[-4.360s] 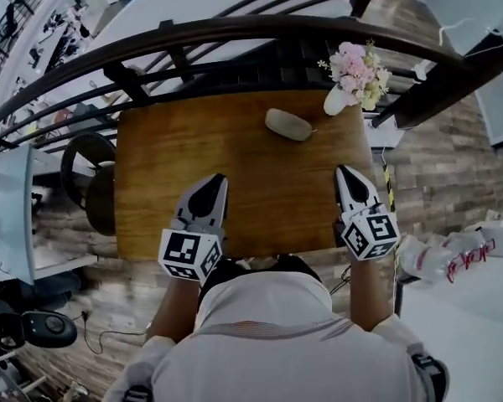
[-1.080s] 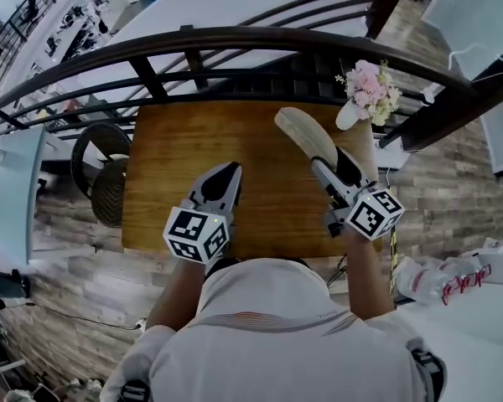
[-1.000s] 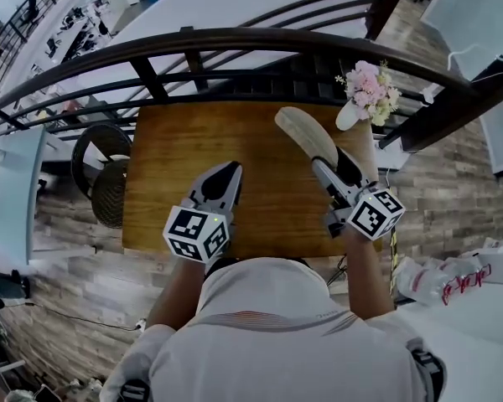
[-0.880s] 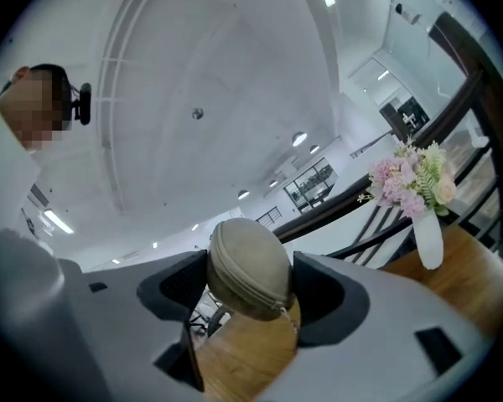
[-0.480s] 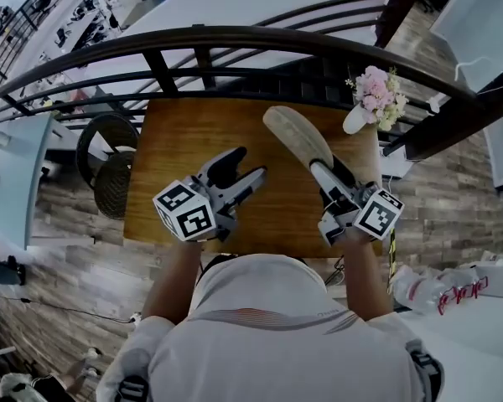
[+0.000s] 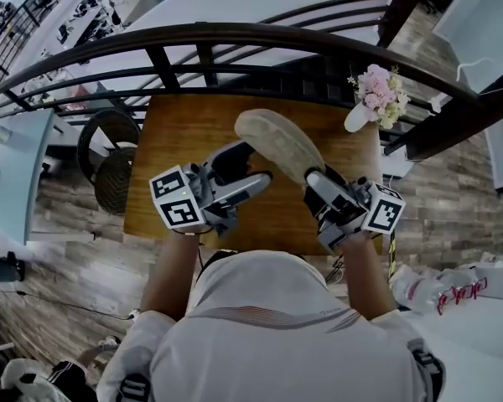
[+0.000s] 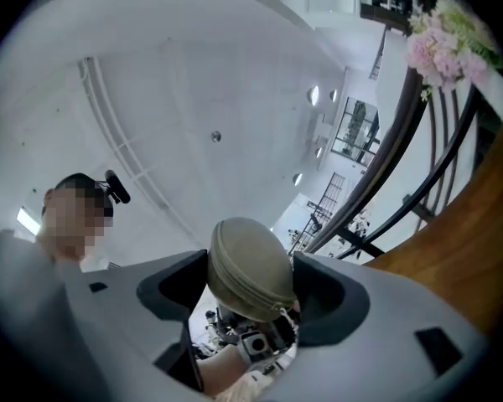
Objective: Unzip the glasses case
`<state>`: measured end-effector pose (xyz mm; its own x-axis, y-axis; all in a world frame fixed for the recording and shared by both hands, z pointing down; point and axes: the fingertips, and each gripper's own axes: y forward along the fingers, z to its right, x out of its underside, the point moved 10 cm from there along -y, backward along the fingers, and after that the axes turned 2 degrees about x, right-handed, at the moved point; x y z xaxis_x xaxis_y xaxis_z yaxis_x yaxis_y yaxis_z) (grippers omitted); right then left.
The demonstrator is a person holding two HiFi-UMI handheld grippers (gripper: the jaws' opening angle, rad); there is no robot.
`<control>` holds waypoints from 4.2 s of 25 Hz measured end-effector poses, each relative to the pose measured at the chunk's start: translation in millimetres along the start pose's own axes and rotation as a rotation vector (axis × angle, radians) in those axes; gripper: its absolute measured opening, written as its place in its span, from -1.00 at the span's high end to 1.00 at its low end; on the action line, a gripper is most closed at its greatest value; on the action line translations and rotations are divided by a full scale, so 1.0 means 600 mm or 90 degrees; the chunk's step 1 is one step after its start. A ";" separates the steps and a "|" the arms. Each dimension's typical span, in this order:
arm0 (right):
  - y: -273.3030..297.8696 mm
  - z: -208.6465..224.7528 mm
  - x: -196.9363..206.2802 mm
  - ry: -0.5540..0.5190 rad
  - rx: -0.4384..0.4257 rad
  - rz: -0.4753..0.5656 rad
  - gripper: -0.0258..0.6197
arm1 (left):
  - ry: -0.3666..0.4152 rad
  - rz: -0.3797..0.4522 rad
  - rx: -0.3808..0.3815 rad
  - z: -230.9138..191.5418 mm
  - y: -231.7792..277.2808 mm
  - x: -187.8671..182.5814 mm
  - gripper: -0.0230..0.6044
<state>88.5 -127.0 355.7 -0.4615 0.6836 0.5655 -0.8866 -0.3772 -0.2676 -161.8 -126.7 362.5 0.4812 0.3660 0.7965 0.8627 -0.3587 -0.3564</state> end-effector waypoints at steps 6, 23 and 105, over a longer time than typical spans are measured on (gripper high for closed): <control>0.019 0.001 0.033 0.069 -0.076 -0.064 -0.23 | 0.024 -0.002 0.068 0.024 0.019 -0.008 -0.15; 0.038 0.032 0.078 0.238 -0.162 -0.143 -0.25 | 0.065 0.003 0.092 0.049 0.026 0.000 -0.11; 0.074 0.010 0.117 -0.697 0.359 -0.508 0.77 | 0.003 -0.064 -0.236 0.007 0.018 0.011 -0.02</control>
<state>16.9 -99.8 388.2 0.6162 0.1160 0.7790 -0.6417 -0.4995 0.5820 -149.0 -124.6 361.7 0.3954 0.4123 0.8208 0.7906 -0.6077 -0.0756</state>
